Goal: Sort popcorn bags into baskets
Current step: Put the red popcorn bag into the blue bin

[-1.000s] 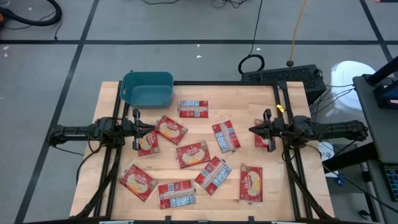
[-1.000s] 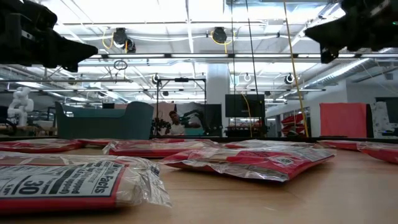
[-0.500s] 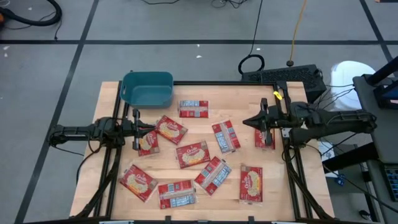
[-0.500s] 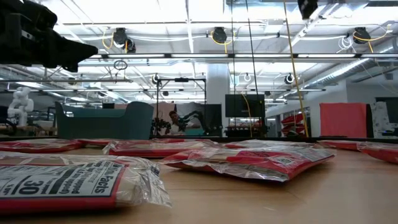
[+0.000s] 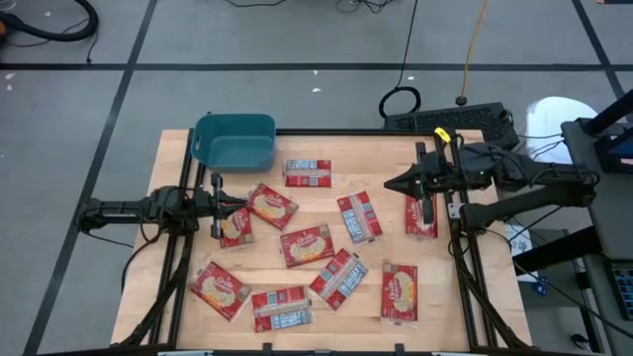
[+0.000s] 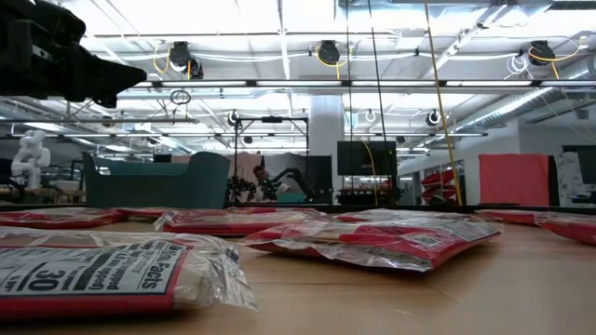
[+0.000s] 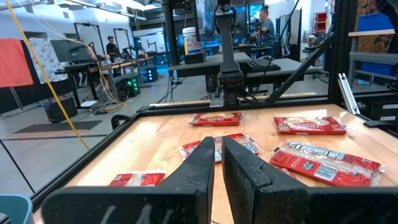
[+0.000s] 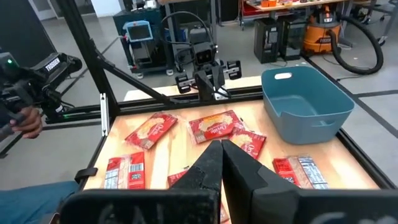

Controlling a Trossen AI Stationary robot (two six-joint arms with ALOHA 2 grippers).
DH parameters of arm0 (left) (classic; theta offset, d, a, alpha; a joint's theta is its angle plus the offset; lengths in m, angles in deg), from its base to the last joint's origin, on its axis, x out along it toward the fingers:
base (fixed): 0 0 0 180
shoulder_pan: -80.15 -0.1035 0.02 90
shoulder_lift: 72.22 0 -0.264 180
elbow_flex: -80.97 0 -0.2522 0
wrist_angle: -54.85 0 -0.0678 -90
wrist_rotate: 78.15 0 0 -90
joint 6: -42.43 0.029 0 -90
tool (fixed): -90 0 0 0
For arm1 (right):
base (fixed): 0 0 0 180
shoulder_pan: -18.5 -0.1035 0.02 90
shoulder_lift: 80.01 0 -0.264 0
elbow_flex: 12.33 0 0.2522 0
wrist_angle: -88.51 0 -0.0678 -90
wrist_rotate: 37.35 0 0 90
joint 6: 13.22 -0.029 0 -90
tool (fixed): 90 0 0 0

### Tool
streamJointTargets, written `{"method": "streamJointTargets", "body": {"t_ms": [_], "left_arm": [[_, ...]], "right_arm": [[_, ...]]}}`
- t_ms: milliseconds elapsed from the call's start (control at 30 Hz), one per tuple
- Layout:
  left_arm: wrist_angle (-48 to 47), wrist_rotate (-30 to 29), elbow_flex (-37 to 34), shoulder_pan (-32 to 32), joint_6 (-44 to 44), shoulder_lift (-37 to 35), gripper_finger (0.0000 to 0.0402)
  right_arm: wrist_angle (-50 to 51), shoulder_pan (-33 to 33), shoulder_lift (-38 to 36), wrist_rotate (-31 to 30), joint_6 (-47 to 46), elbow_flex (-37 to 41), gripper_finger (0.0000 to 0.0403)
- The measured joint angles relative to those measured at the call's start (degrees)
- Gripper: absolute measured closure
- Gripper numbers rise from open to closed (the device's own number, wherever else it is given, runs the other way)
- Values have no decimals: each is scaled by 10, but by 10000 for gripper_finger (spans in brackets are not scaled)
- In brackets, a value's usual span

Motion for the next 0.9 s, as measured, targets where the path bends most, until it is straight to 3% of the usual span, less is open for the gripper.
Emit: {"method": "streamJointTargets", "body": {"t_ms": [200, 500, 633, 900], "left_arm": [[0, 0, 0, 0, -8, 0, 364], [12, -1, 15, 0, -90, 1, 364], [-9, 0, 68, 0, -102, 25, 364], [-182, 0, 254, 1, -110, 161, 364]], "right_arm": [[18, 0, 34, 0, -28, -25, 403], [85, 0, 100, -3, -59, -25, 403], [103, 0, 127, -3, -59, -25, 403], [144, 0, 175, -5, -58, -25, 403]]}}
